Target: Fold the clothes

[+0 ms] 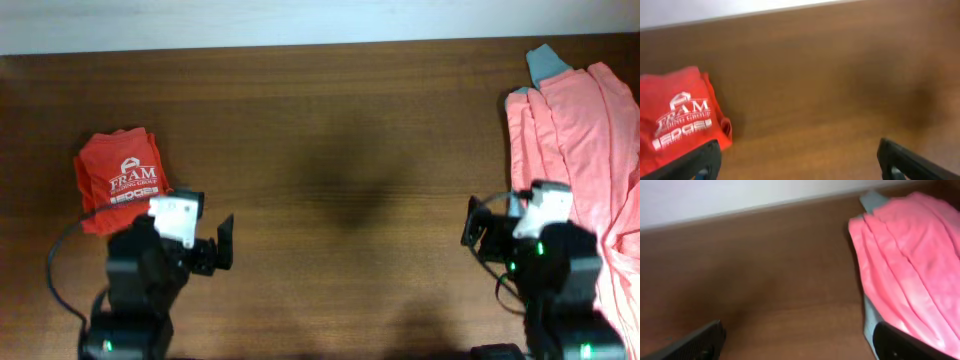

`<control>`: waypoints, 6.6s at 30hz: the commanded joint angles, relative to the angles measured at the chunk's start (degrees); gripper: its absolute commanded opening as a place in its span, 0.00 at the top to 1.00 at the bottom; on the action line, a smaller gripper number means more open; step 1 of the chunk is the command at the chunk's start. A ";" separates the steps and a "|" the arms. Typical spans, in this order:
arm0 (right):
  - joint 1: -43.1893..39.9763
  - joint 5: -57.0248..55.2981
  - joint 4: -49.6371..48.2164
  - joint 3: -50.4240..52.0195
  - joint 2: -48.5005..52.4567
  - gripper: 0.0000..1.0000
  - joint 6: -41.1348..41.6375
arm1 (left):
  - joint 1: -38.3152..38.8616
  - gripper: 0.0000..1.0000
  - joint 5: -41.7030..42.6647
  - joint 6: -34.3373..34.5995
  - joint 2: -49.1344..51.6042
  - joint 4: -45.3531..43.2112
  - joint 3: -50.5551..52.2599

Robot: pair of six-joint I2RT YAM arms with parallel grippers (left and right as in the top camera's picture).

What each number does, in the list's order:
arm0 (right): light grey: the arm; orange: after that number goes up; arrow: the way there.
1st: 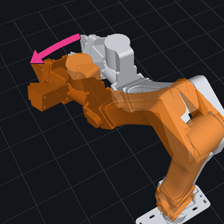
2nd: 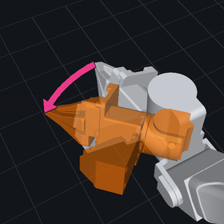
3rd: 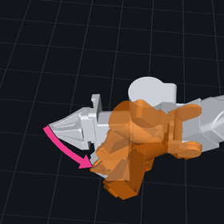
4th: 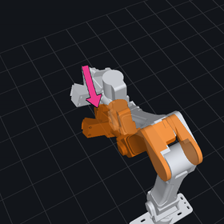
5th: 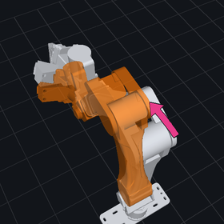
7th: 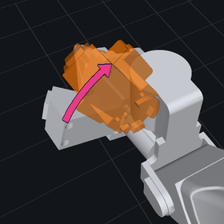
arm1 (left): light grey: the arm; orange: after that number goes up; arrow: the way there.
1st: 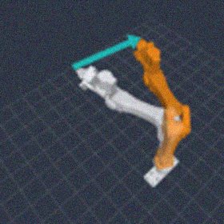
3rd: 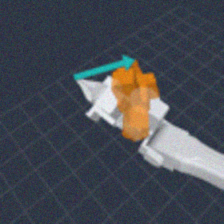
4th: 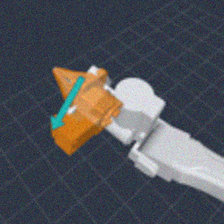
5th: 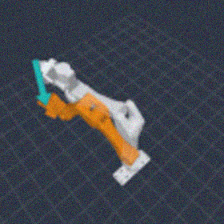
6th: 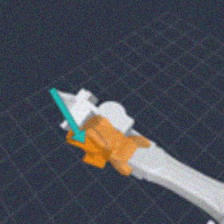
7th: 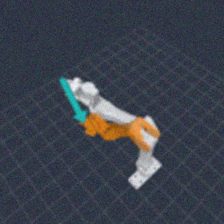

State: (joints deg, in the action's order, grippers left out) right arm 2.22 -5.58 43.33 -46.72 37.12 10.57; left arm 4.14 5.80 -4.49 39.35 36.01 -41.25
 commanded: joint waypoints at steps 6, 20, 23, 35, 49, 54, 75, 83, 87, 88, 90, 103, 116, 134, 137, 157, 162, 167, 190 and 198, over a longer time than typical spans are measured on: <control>-3.61 -4.68 7.28 -12.85 22.93 0.01 -7.08 | 0.31 0.01 3.26 0.57 9.88 6.86 -8.50; -29.35 -4.09 4.61 -12.83 55.34 0.13 -5.62 | 0.31 0.01 3.26 0.59 10.03 6.88 -8.50; -29.73 -4.15 2.27 -12.83 58.10 0.18 -5.64 | 0.33 0.01 3.30 0.59 10.03 6.93 -8.50; -29.73 -6.05 0.28 -12.83 58.84 0.59 -5.64 | 0.31 0.01 3.23 0.57 10.05 6.88 -8.50; -29.73 -8.68 0.50 -12.70 58.84 0.39 -7.37 | 0.31 0.01 3.26 0.57 10.03 6.93 -8.50; -29.73 -8.63 0.33 -12.41 59.89 0.39 -7.37 | 0.33 0.01 3.26 0.57 10.05 6.93 -8.50; -22.97 3.54 9.53 -23.80 58.05 0.96 -7.21 | 0.31 0.01 3.26 0.57 10.10 6.86 -8.50; 4.94 6.67 16.00 -31.04 56.41 0.96 -6.80 | 0.31 0.01 3.26 0.57 10.16 6.88 -8.50; 17.59 6.60 8.35 -31.04 57.35 0.96 -2.49 | 0.31 0.01 3.26 0.59 10.21 6.88 -8.50; 19.10 6.62 6.86 -31.04 57.61 0.96 -2.12 | 0.31 0.01 3.26 0.57 10.21 6.88 -8.50; 22.93 6.62 1.81 -31.04 58.73 0.96 -1.90 | 0.31 0.01 3.26 0.57 10.21 6.88 -8.50; 19.34 -1.73 -1.46 -38.91 57.59 0.38 -1.95 | 0.33 0.01 6.08 2.34 10.47 6.47 -8.50; -4.13 -0.61 27.50 -48.04 49.99 0.01 -2.14 | 15.63 0.01 16.50 18.73 30.32 -0.48 -8.50; -6.05 2.38 31.54 -47.95 50.01 0.01 -2.12 | 23.82 0.01 6.86 13.00 65.22 -35.52 -13.81; -6.05 2.38 31.76 -47.95 50.01 0.01 -2.12 | 23.82 0.01 6.75 9.55 71.69 -35.63 -19.52; -6.05 2.34 32.81 -47.95 50.03 0.01 -2.14 | 17.97 1.00 2.80 6.51 77.70 -30.95 -26.97; -6.05 2.34 32.83 -47.95 50.25 0.01 -2.14 | 6.69 1.00 2.49 6.51 75.45 -26.43 -32.33; -6.05 2.36 33.03 -47.95 50.36 0.01 -2.14 | -4.50 0.44 4.61 6.54 75.36 -19.04 -43.04; -6.05 2.34 32.98 -46.90 50.36 0.01 -2.14 | 31.01 0.03 -3.67 11.06 74.42 24.52 -44.39; -6.05 2.34 33.44 -46.90 50.36 0.01 -2.16 | 39.15 0.03 -11.91 11.06 74.42 19.52 -41.64</control>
State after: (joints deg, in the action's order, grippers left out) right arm -3.66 -3.36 76.53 -93.80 87.37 8.51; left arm 41.85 -1.80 5.85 115.07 55.66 -83.85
